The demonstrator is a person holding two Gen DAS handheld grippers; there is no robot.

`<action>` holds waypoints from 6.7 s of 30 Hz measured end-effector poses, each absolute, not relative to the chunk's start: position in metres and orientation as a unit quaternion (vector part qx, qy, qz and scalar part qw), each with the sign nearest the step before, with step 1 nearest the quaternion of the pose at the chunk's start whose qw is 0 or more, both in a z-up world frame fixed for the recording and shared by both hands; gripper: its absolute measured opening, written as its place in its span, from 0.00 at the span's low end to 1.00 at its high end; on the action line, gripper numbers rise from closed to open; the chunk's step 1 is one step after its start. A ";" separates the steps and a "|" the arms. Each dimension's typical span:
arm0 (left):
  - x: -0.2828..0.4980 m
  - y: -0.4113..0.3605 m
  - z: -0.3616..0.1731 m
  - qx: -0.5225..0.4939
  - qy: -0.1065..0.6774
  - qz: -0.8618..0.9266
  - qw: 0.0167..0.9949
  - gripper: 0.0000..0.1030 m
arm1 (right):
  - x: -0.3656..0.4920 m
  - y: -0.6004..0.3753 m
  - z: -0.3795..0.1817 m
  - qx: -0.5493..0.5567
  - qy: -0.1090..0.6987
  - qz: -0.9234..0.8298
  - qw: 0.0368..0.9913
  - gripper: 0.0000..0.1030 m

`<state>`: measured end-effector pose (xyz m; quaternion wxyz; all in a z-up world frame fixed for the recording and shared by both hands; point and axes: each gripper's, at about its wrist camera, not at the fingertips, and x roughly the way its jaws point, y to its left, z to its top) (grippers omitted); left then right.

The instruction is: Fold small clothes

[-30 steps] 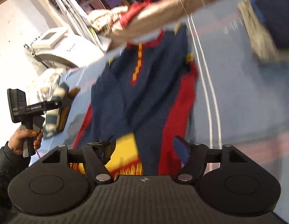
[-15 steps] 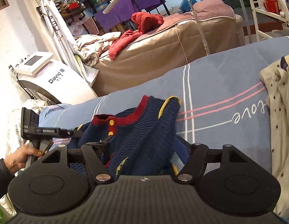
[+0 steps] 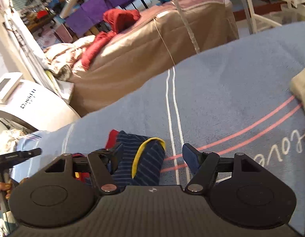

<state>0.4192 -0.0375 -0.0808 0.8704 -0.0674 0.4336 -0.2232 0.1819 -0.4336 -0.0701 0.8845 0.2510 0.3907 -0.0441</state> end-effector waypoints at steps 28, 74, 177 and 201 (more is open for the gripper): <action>0.371 -0.131 -0.092 0.149 0.417 -0.281 0.851 0.05 | 0.182 -0.410 -0.064 0.178 0.370 -0.032 0.911 0.21; -0.004 0.132 -0.090 -0.142 0.480 -0.322 0.804 0.64 | -0.167 -0.327 -0.042 0.313 0.343 0.081 0.882 0.78; -0.103 -0.214 -0.107 0.266 0.387 -0.517 0.716 0.58 | -0.085 -0.360 -0.068 0.293 0.373 -0.011 0.880 1.00; -0.081 -0.205 -0.110 0.221 0.419 -0.513 0.715 0.56 | -0.079 -0.362 -0.069 0.279 0.371 -0.009 0.886 1.00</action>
